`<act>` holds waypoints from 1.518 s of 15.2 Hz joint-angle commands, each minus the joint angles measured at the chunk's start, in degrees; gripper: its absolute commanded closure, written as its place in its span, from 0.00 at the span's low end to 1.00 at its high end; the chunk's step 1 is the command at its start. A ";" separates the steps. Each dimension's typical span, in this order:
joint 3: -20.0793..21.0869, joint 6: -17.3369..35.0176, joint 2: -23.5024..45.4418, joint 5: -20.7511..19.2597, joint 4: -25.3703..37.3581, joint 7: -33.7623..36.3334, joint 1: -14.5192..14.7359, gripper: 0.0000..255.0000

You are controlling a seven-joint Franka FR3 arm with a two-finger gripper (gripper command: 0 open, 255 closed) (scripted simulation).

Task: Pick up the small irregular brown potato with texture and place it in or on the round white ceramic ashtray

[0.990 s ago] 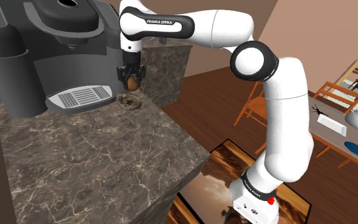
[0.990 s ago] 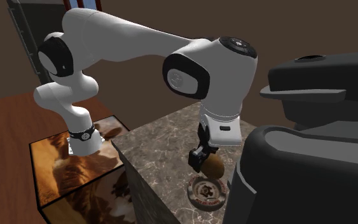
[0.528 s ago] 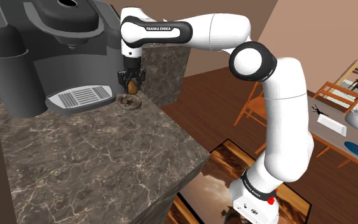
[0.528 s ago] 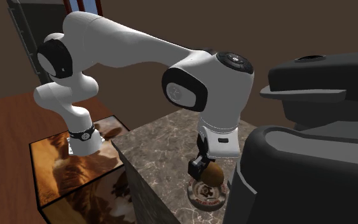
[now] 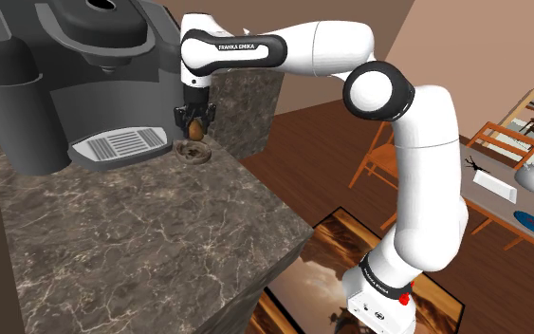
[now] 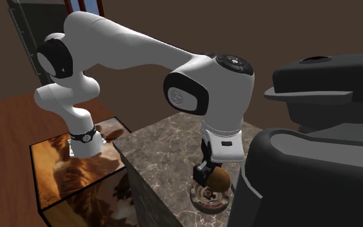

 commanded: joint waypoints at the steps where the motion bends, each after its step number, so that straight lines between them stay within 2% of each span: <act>1: -0.07 -0.53 2.13 0.21 -1.13 -0.34 0.01 1.00; 5: -0.18 -0.53 2.11 0.27 -1.14 -0.38 0.09 1.00; 6: -0.24 -0.49 1.98 0.28 -1.32 -0.61 -0.14 0.00; 10: -0.22 -2.69 3.02 0.15 1.96 -0.27 0.55 0.00; 11: -0.18 -0.53 2.11 0.28 -1.14 -0.38 0.09 0.00; 15: -0.18 -8.28 2.84 0.29 7.43 -0.62 0.78 0.00; 23: -0.18 -8.28 2.84 0.29 7.43 -0.62 0.78 0.00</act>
